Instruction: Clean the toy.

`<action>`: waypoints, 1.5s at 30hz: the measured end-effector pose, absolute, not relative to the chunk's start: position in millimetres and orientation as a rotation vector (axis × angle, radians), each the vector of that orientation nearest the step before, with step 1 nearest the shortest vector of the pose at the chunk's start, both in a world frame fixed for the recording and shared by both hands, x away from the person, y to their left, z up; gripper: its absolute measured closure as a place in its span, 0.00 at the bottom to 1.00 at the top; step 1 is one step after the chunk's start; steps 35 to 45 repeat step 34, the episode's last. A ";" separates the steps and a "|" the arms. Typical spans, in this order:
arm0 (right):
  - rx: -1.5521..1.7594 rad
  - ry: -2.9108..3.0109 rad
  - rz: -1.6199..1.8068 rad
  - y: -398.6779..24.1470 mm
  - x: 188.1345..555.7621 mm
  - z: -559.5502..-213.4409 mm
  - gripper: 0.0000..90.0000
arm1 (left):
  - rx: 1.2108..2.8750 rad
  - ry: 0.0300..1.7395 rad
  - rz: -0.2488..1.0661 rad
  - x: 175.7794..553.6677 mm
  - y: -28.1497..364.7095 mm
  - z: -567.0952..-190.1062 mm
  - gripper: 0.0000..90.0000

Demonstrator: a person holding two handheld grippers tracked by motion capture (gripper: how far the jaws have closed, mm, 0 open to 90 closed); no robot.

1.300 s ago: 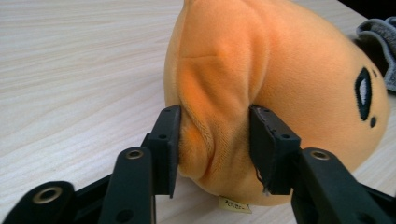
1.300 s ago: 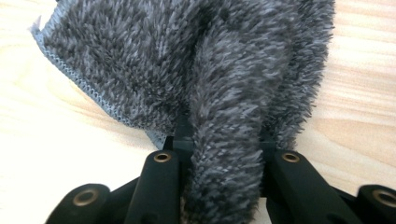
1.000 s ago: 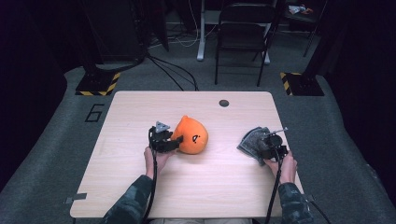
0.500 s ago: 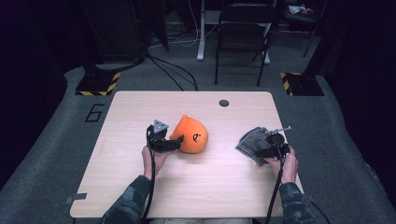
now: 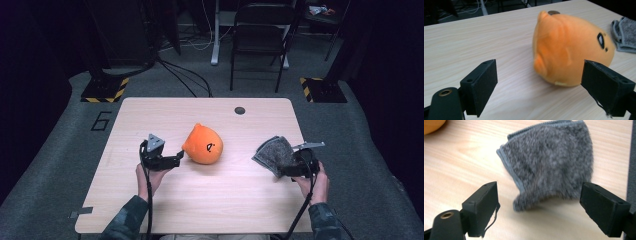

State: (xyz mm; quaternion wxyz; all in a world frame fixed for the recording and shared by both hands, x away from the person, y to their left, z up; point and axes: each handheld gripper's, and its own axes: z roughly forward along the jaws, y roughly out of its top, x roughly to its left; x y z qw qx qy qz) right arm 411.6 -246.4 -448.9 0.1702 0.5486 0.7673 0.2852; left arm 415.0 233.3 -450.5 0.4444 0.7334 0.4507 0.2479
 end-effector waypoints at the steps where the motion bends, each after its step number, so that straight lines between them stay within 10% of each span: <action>1: 1.565 2.177 0.810 -247.8 407.1 -449.3 0.16 | 1.819 1.119 0.610 412.0 238.0 -451.8 0.14; 27: 1.597 2.205 0.733 -286.7 359.5 -510.0 0.15 | 2.103 1.325 0.622 372.4 318.4 -523.1 0.05; 45: 1.547 2.190 0.735 -287.8 360.7 -515.3 0.06 | 2.015 1.315 0.575 376.1 327.9 -532.2 0.00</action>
